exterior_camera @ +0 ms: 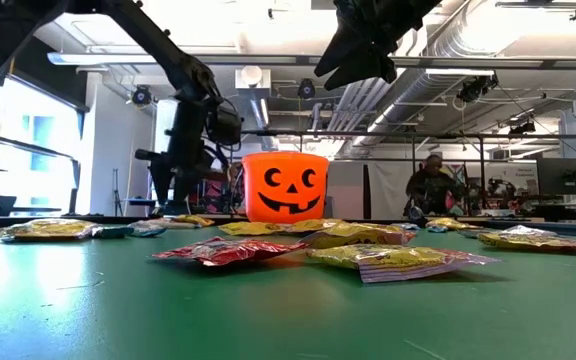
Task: Sort candy by brand, put in halloween buckets
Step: Put the red candy into the black bucket
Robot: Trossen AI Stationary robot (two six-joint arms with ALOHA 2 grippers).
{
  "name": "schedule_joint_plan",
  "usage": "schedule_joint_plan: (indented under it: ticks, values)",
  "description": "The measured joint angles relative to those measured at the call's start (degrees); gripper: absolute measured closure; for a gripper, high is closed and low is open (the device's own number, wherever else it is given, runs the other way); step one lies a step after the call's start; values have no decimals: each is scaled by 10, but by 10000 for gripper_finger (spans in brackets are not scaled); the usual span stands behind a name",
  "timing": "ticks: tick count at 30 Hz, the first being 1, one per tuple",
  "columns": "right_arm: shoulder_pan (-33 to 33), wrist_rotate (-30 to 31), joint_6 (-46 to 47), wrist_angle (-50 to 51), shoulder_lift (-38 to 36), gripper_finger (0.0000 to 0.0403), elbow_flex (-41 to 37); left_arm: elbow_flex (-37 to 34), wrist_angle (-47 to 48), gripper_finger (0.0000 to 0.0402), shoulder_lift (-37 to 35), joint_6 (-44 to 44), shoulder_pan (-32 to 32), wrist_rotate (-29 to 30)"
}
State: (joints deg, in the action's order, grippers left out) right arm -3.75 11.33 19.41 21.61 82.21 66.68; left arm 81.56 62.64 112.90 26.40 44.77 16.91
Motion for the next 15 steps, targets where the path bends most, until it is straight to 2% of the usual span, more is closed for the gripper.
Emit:
schedule_joint_plan:
  ticks: [5, 15]
  values:
    - [0, 0, 0, 0, 0, 234, 0, 0, 1, 247, 3, 5, 16, 17]
    - [0, 0, -5, 0, 0, 234, 0, 0, -32, 247, 3, -18, 50, 7]
